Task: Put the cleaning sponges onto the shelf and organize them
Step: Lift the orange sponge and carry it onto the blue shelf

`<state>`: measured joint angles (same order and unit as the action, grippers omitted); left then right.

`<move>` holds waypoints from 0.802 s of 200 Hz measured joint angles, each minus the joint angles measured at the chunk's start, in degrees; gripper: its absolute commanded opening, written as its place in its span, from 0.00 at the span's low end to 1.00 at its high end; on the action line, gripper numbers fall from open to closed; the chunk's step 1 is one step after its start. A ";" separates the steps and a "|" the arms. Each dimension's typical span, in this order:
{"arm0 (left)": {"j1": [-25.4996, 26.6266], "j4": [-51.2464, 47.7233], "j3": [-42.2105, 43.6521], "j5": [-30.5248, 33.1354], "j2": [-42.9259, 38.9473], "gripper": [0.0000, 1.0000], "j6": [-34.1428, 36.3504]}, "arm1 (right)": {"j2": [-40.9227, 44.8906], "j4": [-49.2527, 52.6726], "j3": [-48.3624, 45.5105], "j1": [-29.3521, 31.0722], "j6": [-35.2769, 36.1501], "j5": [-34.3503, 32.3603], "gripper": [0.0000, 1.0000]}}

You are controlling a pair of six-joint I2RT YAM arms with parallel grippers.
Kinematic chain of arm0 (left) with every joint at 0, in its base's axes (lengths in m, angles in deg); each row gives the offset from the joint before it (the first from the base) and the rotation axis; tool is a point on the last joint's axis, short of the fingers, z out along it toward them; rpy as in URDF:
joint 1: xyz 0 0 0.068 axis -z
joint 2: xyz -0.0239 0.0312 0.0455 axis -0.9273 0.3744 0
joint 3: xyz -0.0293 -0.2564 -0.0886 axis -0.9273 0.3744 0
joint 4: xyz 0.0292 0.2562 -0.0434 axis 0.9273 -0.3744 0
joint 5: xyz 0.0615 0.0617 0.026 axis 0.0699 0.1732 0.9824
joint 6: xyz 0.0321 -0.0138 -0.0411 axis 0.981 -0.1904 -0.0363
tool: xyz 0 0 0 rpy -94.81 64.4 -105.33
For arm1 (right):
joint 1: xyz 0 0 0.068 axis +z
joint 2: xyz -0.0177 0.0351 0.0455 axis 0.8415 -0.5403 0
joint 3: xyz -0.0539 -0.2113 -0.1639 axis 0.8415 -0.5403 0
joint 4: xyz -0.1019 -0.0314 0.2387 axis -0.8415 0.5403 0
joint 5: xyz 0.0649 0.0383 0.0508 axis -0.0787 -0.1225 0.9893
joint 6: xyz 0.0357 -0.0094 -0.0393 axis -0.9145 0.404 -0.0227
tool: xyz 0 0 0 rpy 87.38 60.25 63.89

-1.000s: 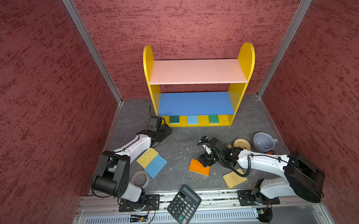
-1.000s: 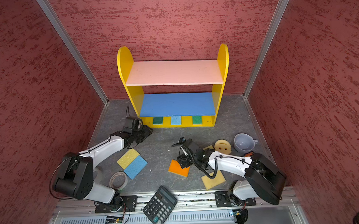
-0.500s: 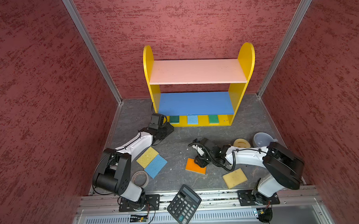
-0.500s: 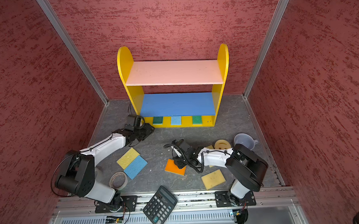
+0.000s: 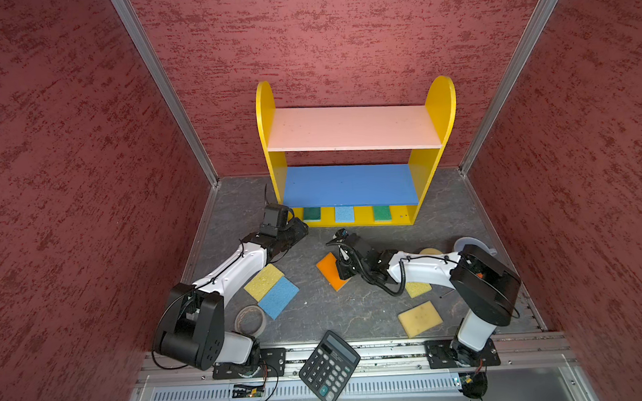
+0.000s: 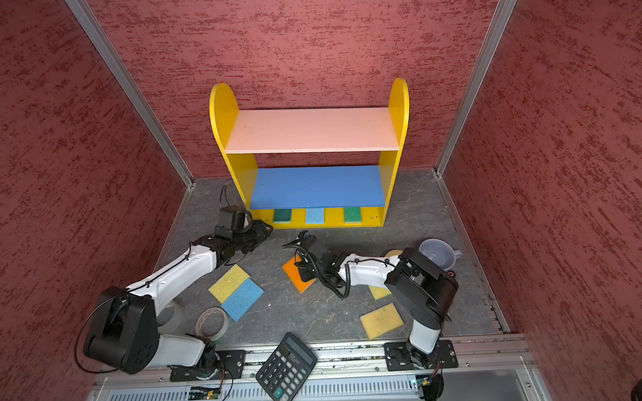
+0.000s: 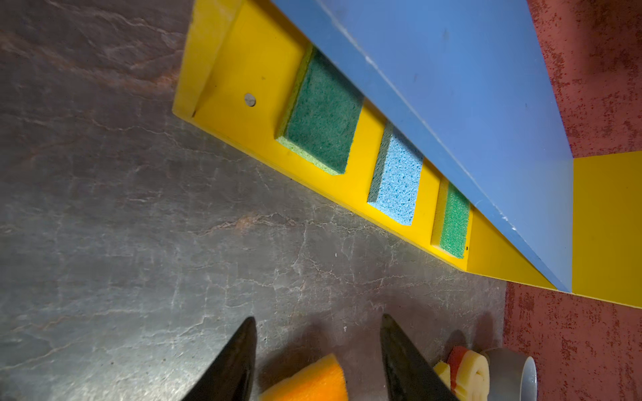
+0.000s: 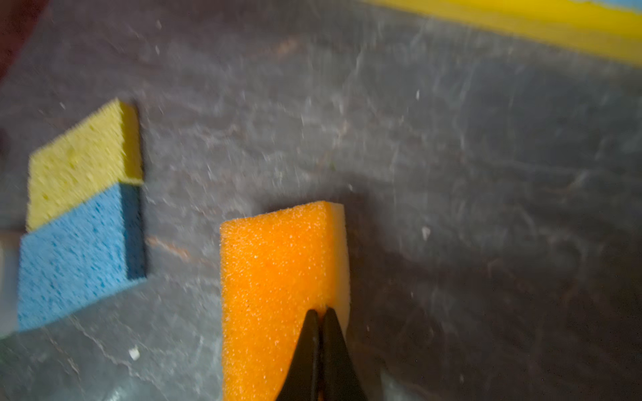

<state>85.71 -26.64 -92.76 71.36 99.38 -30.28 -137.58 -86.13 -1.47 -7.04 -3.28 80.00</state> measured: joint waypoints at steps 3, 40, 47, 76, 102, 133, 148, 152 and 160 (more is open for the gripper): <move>-0.17 -0.04 0.37 0.00 -0.44 0.57 0.07 | 0.00 -0.17 0.72 -0.15 -0.11 -0.24 0.00; -4.28 -0.33 4.35 -0.04 -7.32 0.59 0.13 | -0.28 -2.25 8.90 -2.08 -1.09 -0.68 0.00; -5.18 -0.33 5.14 -0.11 -8.52 0.59 0.13 | -0.72 -2.64 10.54 -2.71 -1.60 -0.70 0.00; -8.35 -0.66 7.52 -0.44 -11.52 0.59 0.57 | -4.15 -4.42 17.88 -5.51 -3.89 -0.90 0.00; -9.94 -0.83 9.42 -1.31 -12.76 0.59 1.22 | -8.83 -5.55 25.68 -6.86 -4.85 -2.89 0.00; -11.96 -0.83 11.43 -2.91 -13.03 0.59 1.64 | -14.56 -7.98 34.10 -7.02 -5.44 -6.40 0.00; -13.11 -0.83 12.20 -3.65 -13.03 0.59 1.86 | -17.51 -9.01 37.81 -7.19 -5.99 -8.61 0.00; -13.38 -0.85 12.31 -3.85 -13.03 0.59 1.95 | -18.34 -9.11 38.71 -7.21 -6.23 -9.18 0.00; -13.84 -0.79 12.50 -4.26 -13.03 0.59 2.10 | -19.85 -9.27 40.44 -7.23 -6.54 -10.40 0.00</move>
<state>71.87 -27.43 -80.26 67.10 86.36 -28.18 -157.43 -95.39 38.96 -14.27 -9.81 69.60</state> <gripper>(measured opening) 0.589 0.050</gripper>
